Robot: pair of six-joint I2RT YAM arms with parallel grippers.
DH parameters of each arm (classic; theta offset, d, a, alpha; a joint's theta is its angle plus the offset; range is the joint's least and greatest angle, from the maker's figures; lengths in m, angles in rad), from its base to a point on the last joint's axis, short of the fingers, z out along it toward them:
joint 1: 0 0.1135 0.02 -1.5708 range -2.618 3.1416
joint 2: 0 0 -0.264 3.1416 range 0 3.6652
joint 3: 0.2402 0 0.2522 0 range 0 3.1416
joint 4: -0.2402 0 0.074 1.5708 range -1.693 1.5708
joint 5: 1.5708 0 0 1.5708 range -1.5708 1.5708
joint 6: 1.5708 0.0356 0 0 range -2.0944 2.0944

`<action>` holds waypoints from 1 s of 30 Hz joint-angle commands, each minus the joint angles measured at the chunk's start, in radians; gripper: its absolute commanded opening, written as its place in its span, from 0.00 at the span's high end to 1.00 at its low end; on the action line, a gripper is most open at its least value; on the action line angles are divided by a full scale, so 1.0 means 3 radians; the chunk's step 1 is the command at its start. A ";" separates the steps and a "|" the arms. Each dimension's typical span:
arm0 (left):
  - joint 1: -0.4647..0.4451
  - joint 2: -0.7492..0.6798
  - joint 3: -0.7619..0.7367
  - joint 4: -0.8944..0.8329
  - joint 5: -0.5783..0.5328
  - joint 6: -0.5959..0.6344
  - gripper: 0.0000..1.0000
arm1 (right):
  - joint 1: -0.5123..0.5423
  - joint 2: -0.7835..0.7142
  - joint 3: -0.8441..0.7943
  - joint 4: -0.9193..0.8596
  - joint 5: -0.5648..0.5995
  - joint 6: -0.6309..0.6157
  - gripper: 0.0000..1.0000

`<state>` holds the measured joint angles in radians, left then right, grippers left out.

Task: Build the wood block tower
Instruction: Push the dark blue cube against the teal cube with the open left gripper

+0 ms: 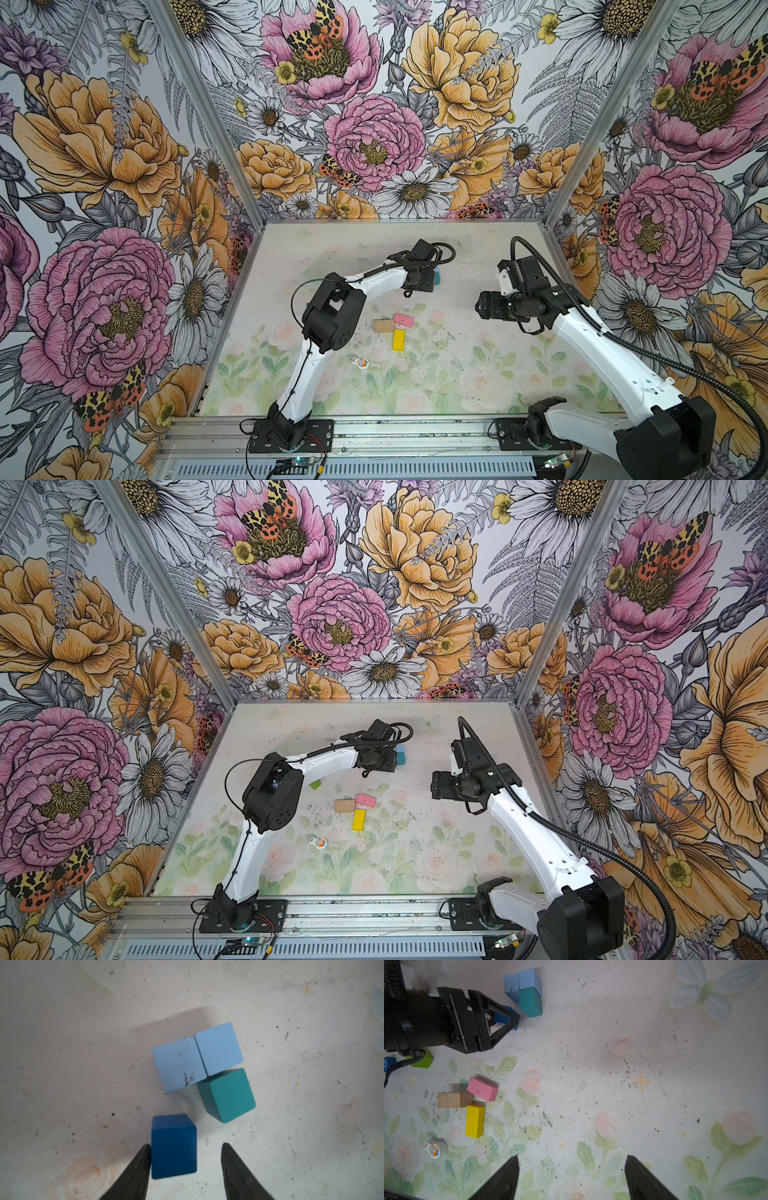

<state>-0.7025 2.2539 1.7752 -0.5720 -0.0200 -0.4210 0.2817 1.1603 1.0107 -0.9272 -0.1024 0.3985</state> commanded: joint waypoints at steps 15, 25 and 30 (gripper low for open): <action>0.0011 -0.0183 -0.0082 0.0078 0.0104 -0.0102 0.45 | -0.0018 0.0003 -0.0010 0.0007 0.0050 -0.0022 0.18; -0.0010 -0.0227 -0.0184 0.0244 0.0289 -0.0189 0.46 | -0.0017 -0.0088 -0.0079 0.0002 0.0044 -0.0003 0.18; -0.0041 -0.0208 -0.0136 0.0301 0.0302 -0.0192 0.46 | -0.0017 -0.0094 -0.0130 0.0002 0.0065 0.0007 0.18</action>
<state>-0.7067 2.2272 1.7134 -0.5190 0.0437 -0.4690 0.2817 1.1545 0.9833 -0.9302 -0.0994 0.3988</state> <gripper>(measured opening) 0.541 0.822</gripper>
